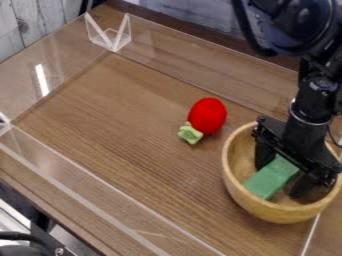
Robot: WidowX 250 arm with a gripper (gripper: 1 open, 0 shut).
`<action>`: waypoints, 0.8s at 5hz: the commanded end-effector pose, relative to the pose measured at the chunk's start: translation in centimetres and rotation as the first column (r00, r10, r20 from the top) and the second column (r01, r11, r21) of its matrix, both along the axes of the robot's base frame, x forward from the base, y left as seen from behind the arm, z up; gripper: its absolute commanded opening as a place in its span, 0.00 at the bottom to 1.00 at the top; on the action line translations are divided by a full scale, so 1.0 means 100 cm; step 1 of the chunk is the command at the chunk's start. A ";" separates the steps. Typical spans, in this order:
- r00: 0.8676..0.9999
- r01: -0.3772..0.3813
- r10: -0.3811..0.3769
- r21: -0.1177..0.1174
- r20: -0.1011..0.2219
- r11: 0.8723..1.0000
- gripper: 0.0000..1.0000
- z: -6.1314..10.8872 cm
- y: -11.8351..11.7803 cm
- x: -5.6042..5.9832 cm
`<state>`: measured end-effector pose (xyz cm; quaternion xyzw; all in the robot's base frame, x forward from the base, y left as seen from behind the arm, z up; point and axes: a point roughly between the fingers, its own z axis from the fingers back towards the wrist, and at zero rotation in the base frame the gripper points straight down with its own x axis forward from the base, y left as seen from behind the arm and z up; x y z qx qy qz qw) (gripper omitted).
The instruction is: Put the green stick in the brown bowl
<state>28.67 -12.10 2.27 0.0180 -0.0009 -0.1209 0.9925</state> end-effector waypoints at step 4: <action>0.999 0.035 -0.035 0.021 0.017 0.999 1.00 0.000 -0.017 -0.019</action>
